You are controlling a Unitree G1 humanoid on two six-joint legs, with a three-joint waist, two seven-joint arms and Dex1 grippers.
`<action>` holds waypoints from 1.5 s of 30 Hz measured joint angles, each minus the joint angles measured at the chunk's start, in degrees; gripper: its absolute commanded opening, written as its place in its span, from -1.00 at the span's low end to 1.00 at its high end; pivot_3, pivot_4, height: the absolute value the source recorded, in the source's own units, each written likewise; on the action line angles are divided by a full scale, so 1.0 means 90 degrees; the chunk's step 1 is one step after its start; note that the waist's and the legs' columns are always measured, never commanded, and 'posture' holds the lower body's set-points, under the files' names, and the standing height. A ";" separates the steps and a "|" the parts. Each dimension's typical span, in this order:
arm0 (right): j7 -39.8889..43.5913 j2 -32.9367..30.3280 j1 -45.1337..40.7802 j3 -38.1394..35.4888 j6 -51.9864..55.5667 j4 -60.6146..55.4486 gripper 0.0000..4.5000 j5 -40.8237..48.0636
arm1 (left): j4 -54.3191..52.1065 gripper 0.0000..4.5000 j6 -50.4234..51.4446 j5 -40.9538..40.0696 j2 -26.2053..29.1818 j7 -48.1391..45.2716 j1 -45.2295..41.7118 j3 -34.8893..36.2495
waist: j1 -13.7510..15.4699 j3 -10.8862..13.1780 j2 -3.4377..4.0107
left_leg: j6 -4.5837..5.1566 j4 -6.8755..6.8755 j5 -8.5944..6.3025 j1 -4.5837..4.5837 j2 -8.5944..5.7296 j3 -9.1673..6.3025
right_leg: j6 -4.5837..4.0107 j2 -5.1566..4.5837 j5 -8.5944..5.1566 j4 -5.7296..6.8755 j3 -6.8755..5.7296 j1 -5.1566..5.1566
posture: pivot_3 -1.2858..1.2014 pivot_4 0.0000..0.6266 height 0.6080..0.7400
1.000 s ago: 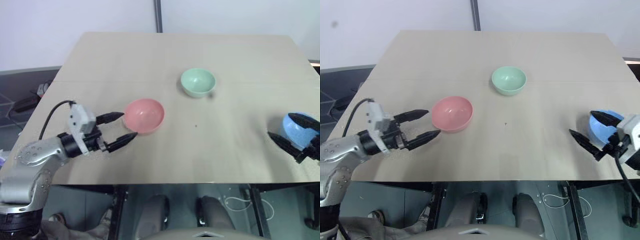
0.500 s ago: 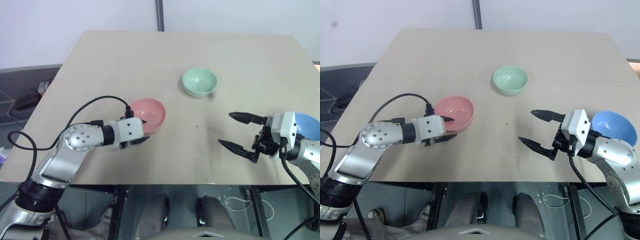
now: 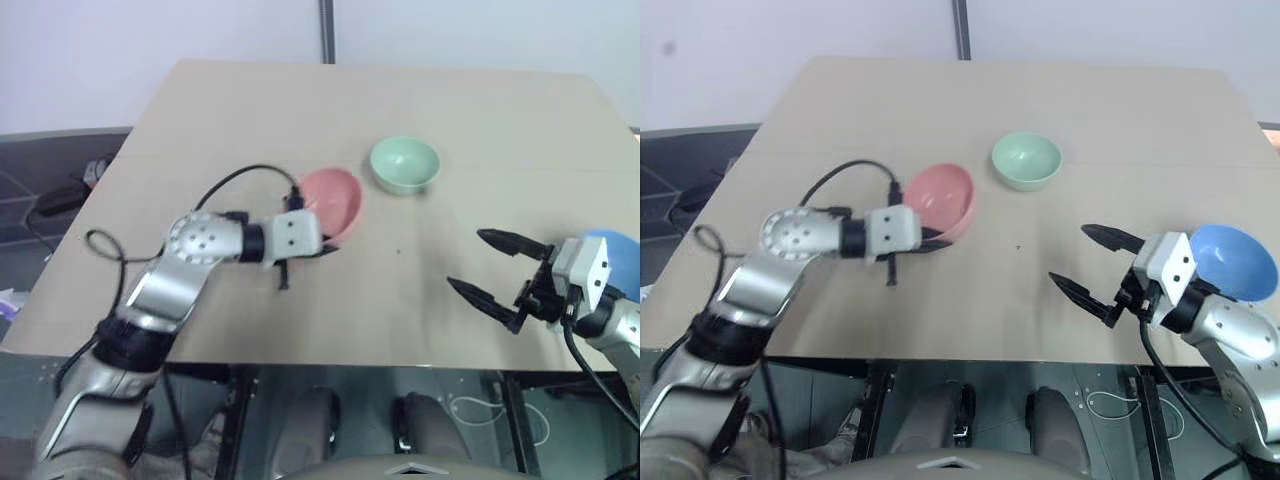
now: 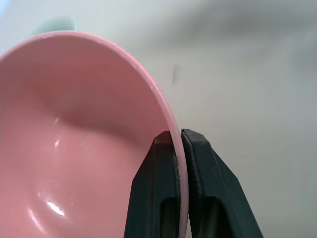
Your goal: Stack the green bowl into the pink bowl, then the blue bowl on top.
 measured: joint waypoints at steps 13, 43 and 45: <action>-0.0520 0.0072 0.0527 -0.0224 0.0240 -0.0392 1.00 -0.0048 | 0.1974 0.41 -0.1356 0.0299 -0.1243 -0.1205 -0.1296 -0.1146 | -0.0026 0.0001 0.0000 | 0.0001 0.0006 0.0000 0.0006 0.0013 0.0008 | 0.0000 0.0033 -0.0001 0.0005 0.0020 -0.0002 | 0.03 -0.52 1.00; -0.1916 0.0800 0.0787 -0.0707 0.0530 -0.0888 1.00 -0.0743 | 0.9175 0.41 -0.5053 0.4018 -0.2408 0.2942 -0.5175 -0.1508 | -0.0005 0.0006 -0.0013 | 0.0002 0.0087 0.0000 -0.0163 -0.0006 -0.0003 | 0.0027 0.0023 0.0013 0.0022 0.0005 -0.0137 | 0.03 -0.52 1.00; -0.2018 0.0907 0.0953 -0.0708 0.0530 -0.1039 1.00 -0.0803 | 0.9291 0.41 -0.5008 0.4318 -0.2600 0.3361 -0.5218 -0.1696 | 0.0002 0.0006 -0.0013 | 0.0003 0.0087 -0.0001 -0.0164 -0.0007 -0.0004 | 0.0028 0.0023 0.0013 0.0021 0.0004 -0.0137 | 0.03 -0.52 1.00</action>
